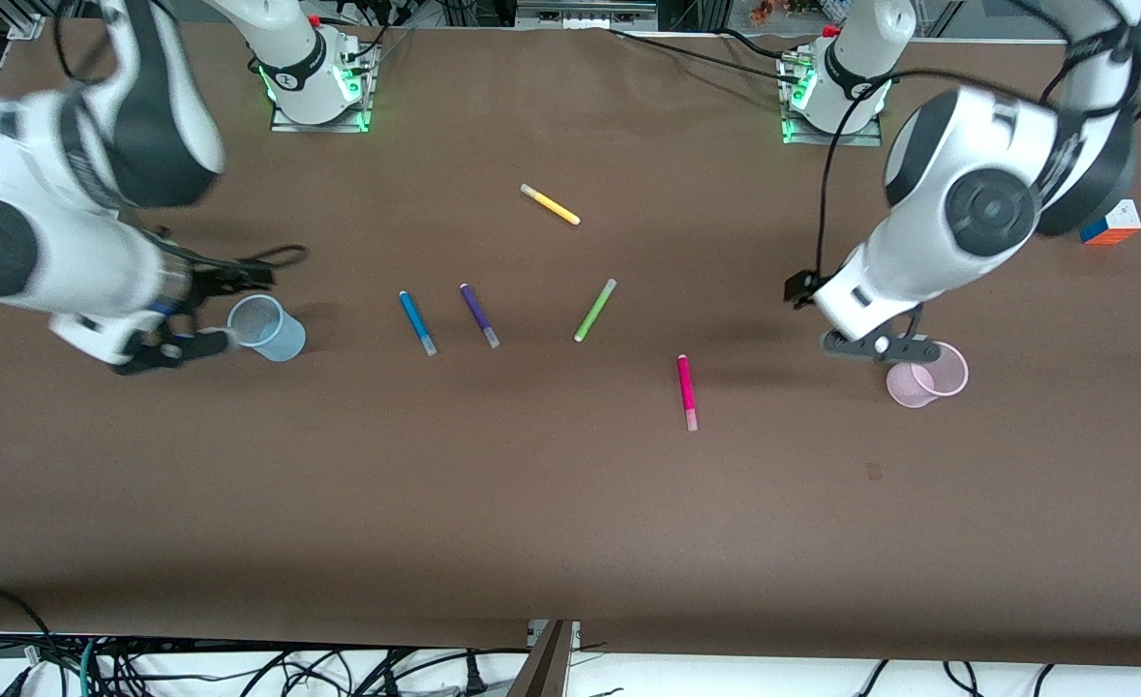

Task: Place pink and blue markers in matching cups
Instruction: 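Reach the right gripper to the blue marker while the left gripper reaches pink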

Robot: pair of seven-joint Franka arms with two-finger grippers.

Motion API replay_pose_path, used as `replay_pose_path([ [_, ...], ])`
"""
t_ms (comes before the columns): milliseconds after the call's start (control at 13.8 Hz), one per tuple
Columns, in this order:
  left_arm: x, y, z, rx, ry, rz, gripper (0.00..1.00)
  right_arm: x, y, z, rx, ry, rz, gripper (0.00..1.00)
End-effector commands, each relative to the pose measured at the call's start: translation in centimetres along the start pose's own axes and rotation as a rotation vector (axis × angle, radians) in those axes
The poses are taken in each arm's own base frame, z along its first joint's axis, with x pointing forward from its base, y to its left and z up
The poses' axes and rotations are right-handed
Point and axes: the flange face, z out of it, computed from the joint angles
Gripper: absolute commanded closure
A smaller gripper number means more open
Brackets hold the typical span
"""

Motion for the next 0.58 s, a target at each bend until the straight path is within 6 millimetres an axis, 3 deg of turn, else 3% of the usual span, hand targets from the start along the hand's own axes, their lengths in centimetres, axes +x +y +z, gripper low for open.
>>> replay_pose_path([
  [0, 6.2, 2.4, 2.0, -0.023, 0.043, 0.006, 0.00, 3.4, -5.3, 3.9, -0.019, 0.002, -0.068, 0.00],
  [145, 7.9, 3.8, 4.4, -0.036, 0.066, 0.016, 0.00, 5.5, -8.9, 7.6, -0.025, 0.009, -0.112, 0.00],
  [291, 8.8, 4.7, 6.7, -0.039, 0.098, 0.023, 0.00, 7.0, -10.9, 11.5, -0.008, 0.041, -0.115, 0.00],
  [509, 7.7, 7.2, 12.6, -0.030, 0.075, 0.000, 0.00, 7.9, -13.1, 15.9, -0.015, 0.117, -0.142, 0.00],
])
